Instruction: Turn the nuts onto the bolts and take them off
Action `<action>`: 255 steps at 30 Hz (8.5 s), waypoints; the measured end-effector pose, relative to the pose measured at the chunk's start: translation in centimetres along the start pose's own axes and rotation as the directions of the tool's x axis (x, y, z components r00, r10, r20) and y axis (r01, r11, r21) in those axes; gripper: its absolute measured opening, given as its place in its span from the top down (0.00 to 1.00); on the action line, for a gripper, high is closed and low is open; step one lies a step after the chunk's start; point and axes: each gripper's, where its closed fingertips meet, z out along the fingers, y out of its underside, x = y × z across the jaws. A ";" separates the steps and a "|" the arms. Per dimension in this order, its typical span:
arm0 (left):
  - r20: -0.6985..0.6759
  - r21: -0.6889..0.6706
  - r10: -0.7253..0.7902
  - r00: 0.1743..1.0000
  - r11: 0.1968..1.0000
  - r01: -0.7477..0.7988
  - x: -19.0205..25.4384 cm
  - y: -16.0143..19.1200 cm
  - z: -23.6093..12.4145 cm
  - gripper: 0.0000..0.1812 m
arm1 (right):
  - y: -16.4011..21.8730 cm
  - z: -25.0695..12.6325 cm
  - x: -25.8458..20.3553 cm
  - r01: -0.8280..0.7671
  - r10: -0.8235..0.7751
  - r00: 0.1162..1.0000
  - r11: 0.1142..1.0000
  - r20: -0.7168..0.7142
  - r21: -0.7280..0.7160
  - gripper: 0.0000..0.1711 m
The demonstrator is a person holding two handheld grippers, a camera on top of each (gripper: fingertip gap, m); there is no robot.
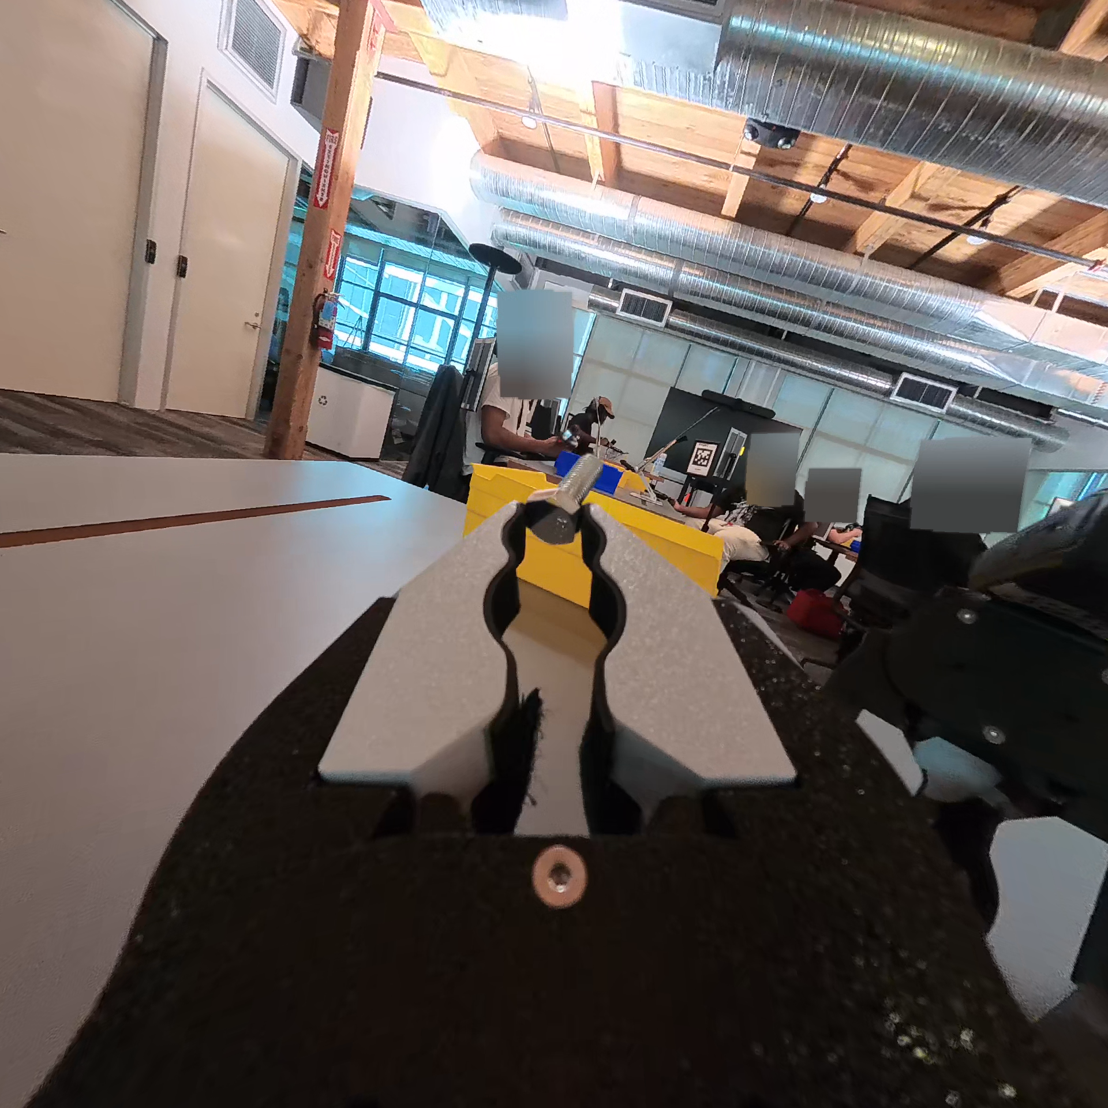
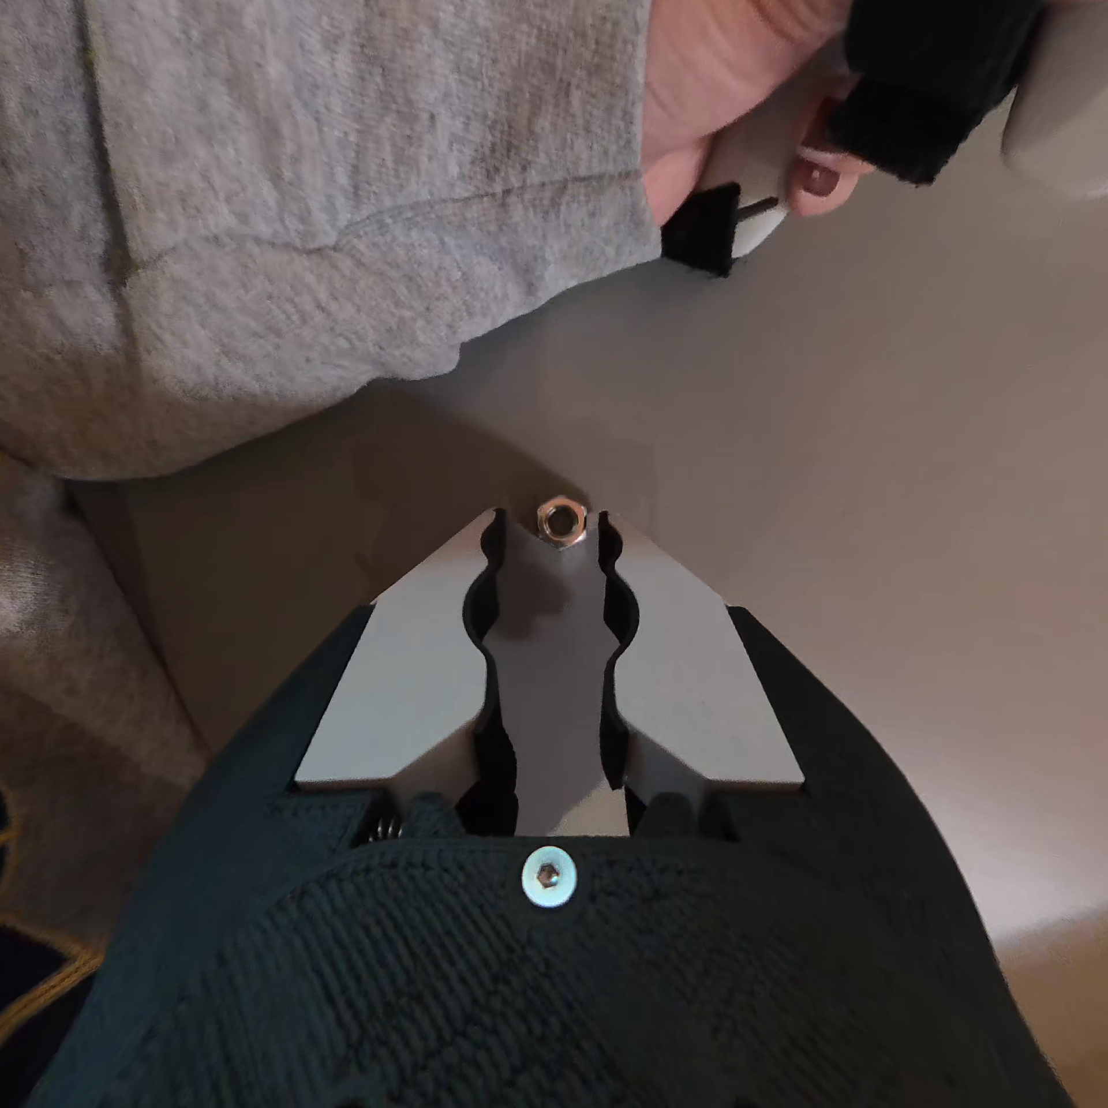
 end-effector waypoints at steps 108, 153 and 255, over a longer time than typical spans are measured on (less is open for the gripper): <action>-0.320 0.252 -0.422 0.848 0.825 0.506 3.5 -1.5 0.3 0.92 | -11.3 -13.4 12.2 -0.241 0.344 0.936 0.784 -0.077 0.572 0.91; 0.019 0.209 -0.255 0.967 0.947 0.245 -0.7 -1.3 -1.0 0.92 | -8.3 -12.7 11.8 0.380 0.179 0.830 0.512 -0.529 0.770 0.94; -0.245 -0.139 -0.262 0.933 0.962 0.234 10.9 4.9 1.8 0.92 | -1.8 -16.4 7.5 -0.431 0.520 0.728 -0.161 0.447 0.888 0.91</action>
